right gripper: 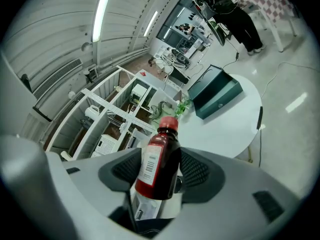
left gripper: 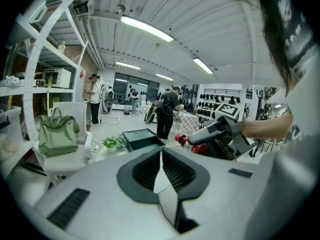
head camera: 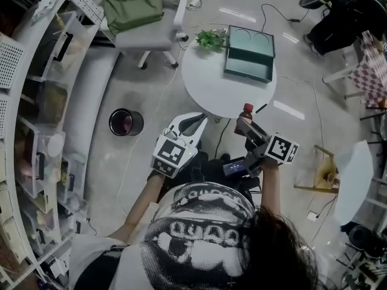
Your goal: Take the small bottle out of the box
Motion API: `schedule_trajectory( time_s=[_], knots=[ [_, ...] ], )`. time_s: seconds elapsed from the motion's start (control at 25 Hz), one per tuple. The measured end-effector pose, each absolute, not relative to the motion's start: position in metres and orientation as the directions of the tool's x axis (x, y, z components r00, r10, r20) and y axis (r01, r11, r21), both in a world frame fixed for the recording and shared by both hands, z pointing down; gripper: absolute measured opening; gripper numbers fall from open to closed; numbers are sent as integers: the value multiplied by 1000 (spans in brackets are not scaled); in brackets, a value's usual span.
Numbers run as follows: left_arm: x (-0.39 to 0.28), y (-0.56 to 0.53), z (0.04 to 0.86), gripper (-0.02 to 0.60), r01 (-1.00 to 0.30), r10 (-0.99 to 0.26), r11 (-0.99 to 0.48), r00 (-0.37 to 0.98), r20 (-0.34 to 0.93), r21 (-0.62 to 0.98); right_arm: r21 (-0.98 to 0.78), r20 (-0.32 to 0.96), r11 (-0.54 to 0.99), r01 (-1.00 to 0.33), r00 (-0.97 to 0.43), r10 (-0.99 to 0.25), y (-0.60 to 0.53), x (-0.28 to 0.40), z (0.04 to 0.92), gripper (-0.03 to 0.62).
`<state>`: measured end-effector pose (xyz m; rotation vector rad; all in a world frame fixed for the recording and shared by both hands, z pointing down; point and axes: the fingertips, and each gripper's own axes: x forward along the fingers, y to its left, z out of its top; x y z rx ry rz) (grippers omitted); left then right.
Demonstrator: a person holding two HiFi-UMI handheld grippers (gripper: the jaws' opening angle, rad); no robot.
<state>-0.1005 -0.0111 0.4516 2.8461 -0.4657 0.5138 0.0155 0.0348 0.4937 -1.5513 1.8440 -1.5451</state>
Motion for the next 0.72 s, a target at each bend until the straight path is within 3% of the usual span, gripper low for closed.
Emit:
schedule_trajectory(
  time_s=[0.72],
  knots=[
    [-32, 76, 447, 21, -408, -330, -904, 856, 399, 126, -763, 382, -18, -646, -427, -820, 115, 78, 467, 241]
  ],
)
